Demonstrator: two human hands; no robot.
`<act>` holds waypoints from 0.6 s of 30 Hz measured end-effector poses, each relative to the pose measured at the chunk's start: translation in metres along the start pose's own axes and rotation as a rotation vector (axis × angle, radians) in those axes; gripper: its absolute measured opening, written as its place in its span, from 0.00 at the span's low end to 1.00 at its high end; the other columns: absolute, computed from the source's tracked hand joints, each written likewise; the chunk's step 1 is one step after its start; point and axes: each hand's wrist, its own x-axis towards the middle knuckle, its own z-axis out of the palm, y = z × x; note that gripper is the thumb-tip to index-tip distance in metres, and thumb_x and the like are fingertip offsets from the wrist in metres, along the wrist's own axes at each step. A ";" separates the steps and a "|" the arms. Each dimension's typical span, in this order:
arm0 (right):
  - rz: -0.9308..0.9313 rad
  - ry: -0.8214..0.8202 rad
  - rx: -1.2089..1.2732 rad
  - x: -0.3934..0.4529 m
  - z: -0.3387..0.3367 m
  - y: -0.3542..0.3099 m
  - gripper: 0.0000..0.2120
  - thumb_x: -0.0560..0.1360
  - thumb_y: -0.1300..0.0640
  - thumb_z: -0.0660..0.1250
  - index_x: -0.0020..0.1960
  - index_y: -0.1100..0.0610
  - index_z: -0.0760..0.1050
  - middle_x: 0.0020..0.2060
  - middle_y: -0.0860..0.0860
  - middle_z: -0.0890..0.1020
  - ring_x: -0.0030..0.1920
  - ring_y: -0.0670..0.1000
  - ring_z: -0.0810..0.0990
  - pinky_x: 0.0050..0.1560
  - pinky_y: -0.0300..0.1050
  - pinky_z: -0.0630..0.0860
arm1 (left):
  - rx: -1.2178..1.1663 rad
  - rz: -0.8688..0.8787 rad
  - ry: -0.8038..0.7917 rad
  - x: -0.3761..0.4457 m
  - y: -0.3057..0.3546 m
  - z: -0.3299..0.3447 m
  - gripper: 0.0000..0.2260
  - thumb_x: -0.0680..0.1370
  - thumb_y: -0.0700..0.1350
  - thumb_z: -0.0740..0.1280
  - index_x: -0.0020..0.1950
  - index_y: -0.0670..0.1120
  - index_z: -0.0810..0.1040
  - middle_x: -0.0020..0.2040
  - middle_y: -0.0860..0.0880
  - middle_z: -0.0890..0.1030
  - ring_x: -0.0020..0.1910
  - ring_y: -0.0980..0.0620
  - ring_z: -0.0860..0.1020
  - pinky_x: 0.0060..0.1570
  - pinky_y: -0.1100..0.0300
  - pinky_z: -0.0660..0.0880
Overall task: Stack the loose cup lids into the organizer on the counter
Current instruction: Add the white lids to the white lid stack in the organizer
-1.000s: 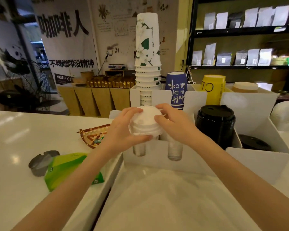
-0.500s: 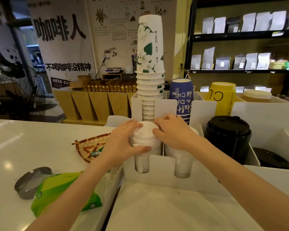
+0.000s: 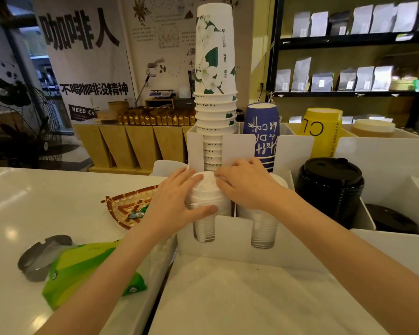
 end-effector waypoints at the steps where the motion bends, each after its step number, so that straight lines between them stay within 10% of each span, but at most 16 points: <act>1: -0.001 0.002 -0.014 0.000 0.000 -0.001 0.18 0.77 0.50 0.49 0.59 0.55 0.71 0.56 0.57 0.78 0.59 0.56 0.71 0.60 0.54 0.61 | 0.003 0.009 0.010 -0.001 0.001 0.000 0.40 0.62 0.72 0.56 0.69 0.52 0.62 0.74 0.51 0.61 0.74 0.53 0.53 0.71 0.52 0.50; 18: -0.049 0.058 -0.152 -0.002 0.010 -0.003 0.19 0.78 0.51 0.47 0.62 0.54 0.71 0.59 0.53 0.77 0.59 0.55 0.71 0.59 0.54 0.65 | 0.134 -0.027 0.040 -0.010 0.014 0.005 0.35 0.69 0.67 0.58 0.70 0.49 0.60 0.73 0.51 0.63 0.73 0.52 0.56 0.71 0.54 0.52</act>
